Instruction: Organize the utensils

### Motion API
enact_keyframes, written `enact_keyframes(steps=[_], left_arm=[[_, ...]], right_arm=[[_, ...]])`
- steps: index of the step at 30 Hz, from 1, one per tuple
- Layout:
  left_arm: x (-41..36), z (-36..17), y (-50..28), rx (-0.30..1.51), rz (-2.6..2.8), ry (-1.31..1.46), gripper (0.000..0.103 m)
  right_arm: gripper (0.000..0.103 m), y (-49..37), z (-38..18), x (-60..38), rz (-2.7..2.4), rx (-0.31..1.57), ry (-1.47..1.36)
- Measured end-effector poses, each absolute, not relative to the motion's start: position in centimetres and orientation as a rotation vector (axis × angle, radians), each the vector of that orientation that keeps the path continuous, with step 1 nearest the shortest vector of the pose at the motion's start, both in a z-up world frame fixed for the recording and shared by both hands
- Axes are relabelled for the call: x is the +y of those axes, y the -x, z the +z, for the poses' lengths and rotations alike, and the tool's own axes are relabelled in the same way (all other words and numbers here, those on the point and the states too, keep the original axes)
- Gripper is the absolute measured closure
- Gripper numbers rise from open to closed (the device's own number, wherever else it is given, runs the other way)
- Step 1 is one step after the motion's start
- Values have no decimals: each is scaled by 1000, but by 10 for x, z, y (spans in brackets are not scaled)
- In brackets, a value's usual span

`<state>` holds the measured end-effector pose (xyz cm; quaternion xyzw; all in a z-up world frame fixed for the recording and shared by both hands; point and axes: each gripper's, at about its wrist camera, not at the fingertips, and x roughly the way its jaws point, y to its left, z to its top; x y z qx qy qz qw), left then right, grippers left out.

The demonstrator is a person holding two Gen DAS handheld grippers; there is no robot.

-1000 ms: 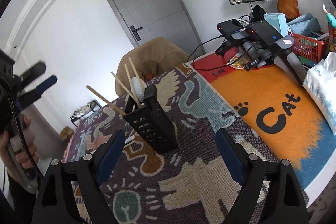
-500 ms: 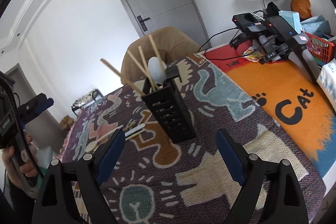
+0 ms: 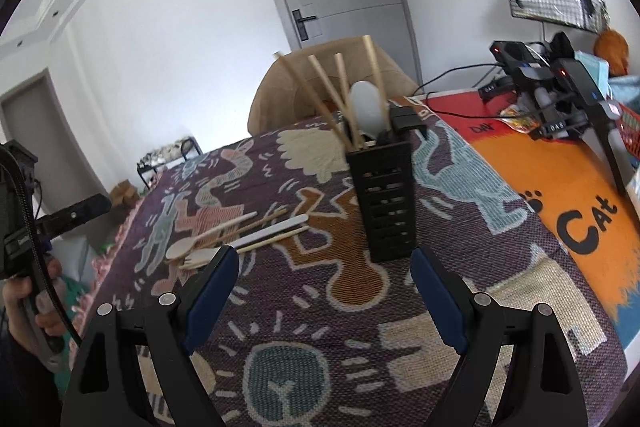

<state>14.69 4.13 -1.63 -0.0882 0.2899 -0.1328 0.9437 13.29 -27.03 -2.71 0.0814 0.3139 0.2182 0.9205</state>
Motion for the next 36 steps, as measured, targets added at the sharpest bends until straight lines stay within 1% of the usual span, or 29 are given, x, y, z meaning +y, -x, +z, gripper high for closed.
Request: enact_keyframes(steps=[2, 3, 5, 8, 12, 14, 18, 20, 28, 30, 32, 36], left_arm=[[51, -25, -145, 612, -268, 214, 34], [56, -31, -145, 627, -264, 224, 36], [61, -39, -145, 647, -244, 229, 45], [68, -54, -146, 685, -233, 253, 54], [71, -72, -149, 729, -212, 255, 58], [71, -82, -153, 754, -211, 257, 64], [73, -101, -162, 803, -192, 253, 65], [74, -110, -167, 830, -190, 262, 68], [70, -128, -181, 876, -189, 250, 70], [69, -129, -182, 874, -186, 242, 77], [71, -130, -182, 877, -187, 248, 94], [71, -127, -174, 862, -218, 253, 95]], right_arm=[[16, -132, -27, -266, 446, 641, -152], [16, -132, -28, -264, 448, 641, -146], [16, -132, -28, -261, 450, 643, -136], [17, -133, -30, -256, 453, 646, -123], [18, -134, -34, -249, 458, 653, -106], [18, -135, -37, -247, 463, 659, -96], [20, -138, -43, -240, 471, 672, -69], [20, -139, -45, -238, 474, 680, -62], [21, -142, -50, -227, 491, 695, -41], [21, -141, -50, -223, 499, 696, -31], [21, -141, -49, -216, 511, 698, -16], [21, -138, -48, -200, 539, 695, 30]])
